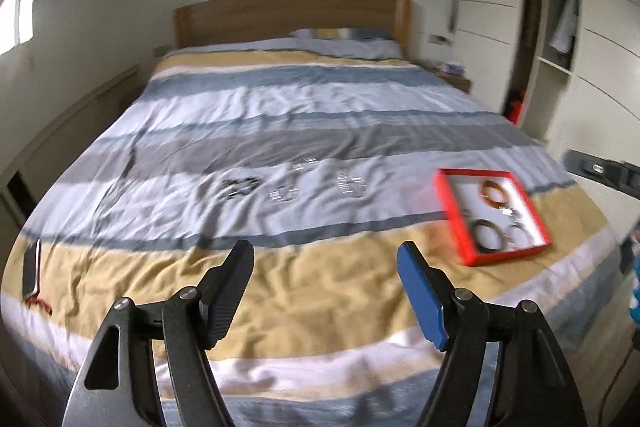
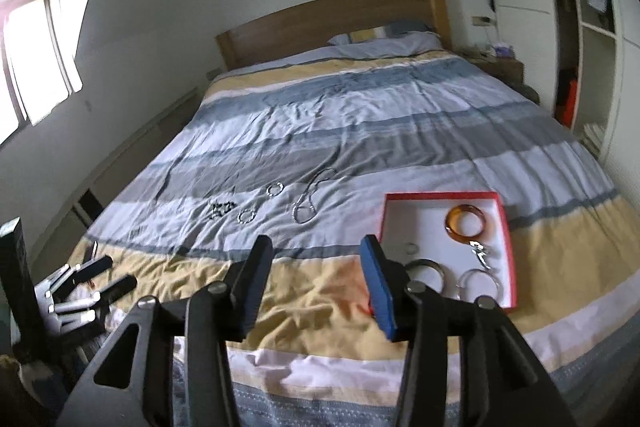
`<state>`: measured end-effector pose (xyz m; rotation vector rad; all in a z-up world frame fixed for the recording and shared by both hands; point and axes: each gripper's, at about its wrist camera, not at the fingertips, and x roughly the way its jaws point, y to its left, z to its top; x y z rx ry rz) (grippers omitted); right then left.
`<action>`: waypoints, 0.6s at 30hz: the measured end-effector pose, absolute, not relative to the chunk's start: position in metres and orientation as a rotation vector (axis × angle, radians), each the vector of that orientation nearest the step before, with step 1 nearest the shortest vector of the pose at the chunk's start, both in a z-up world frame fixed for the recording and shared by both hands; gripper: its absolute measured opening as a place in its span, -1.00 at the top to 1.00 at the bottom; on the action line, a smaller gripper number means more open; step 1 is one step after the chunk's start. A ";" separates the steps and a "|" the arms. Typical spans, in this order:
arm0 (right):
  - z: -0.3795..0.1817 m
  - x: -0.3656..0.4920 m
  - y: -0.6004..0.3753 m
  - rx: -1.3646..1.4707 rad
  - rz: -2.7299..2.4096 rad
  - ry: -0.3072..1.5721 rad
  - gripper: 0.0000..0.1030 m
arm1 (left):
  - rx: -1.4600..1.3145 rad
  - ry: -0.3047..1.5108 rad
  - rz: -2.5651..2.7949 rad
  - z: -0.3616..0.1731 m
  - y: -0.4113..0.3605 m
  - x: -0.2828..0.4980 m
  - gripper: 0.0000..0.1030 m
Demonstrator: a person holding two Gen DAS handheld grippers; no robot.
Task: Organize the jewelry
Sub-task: 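Move the left tool to the twisted silver hoop while the right tool approaches the silver chain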
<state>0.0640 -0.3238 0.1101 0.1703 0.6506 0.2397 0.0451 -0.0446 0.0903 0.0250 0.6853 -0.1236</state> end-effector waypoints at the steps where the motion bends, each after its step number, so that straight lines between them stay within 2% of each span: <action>1: 0.105 0.071 -0.318 0.158 0.241 0.657 0.09 | 0.017 0.692 -0.106 0.083 -0.037 0.052 -0.42; 9: 0.042 0.159 -0.272 0.129 0.223 0.688 0.02 | 0.034 0.700 -0.030 0.023 -0.008 0.129 -0.42; 18: -0.015 0.263 -0.247 0.126 0.227 0.741 0.02 | 0.090 0.707 -0.035 -0.021 -0.017 0.240 -0.42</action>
